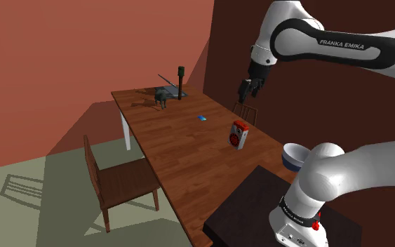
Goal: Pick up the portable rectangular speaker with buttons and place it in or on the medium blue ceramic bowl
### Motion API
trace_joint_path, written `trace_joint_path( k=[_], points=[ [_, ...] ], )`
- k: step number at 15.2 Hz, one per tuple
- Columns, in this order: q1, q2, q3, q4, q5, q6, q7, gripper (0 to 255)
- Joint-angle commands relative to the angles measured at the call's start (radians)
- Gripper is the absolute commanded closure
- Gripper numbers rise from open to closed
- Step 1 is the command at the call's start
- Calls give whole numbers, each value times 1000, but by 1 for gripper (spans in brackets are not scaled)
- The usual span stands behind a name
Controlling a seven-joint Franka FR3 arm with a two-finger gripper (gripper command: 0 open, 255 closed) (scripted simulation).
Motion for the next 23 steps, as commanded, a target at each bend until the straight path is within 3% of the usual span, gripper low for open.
trace_joint_path(
  k=[1,14,19,23],
  points=[
    [0,0,0,0,0,0,0,0],
    [-48,299,-265,-14,-45,313,-218,0],
    [-44,464,-367,38,-5,419,-324,0],
    [-35,615,-444,102,68,489,-428,0]
  ],
)
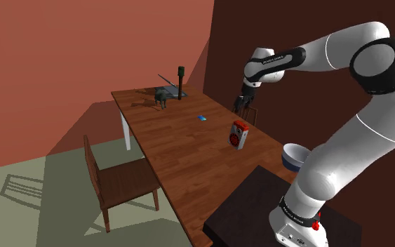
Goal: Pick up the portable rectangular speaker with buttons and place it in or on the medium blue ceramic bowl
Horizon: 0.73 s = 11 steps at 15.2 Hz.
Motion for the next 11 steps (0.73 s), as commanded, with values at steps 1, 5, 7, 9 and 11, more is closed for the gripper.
trace_joint_path(
  k=[1,5,7,9,11],
  points=[
    [5,87,-38,41,49,35,-60,0],
    [-3,258,-89,131,175,75,-190,0],
    [-21,347,-100,185,247,83,-256,0],
    [-49,437,-99,244,318,84,-319,0],
    [-86,524,-89,309,382,79,-373,0]
  ],
)
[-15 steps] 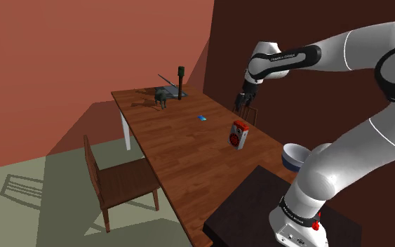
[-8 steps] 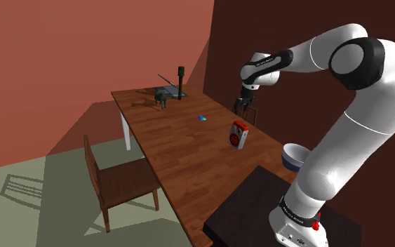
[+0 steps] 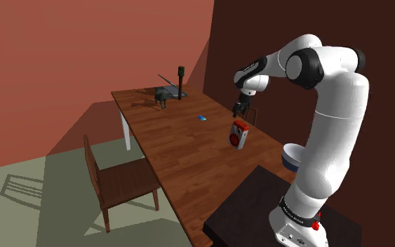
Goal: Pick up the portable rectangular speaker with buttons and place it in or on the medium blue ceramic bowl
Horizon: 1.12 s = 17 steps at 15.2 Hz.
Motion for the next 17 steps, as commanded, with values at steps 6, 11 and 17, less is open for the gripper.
trace_joint_path(
  k=[6,11,17],
  points=[
    [-148,299,59,259,175,-41,-138,0],
    [-177,367,81,301,206,-25,-158,0],
    [-185,406,99,300,229,13,-171,0]
  ],
)
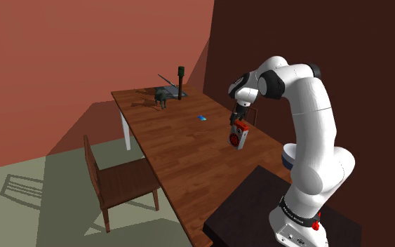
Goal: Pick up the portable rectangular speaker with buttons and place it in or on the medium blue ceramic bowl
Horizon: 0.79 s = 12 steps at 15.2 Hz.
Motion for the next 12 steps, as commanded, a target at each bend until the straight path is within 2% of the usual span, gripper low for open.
trace_joint_path(
  k=[1,6,7,12],
  points=[
    [-2,4,1,1,2,2,-2,0],
    [-2,4,1,1,2,2,-2,0],
    [-2,4,1,1,2,2,-2,255],
    [-2,3,1,1,2,3,-2,255]
  ],
)
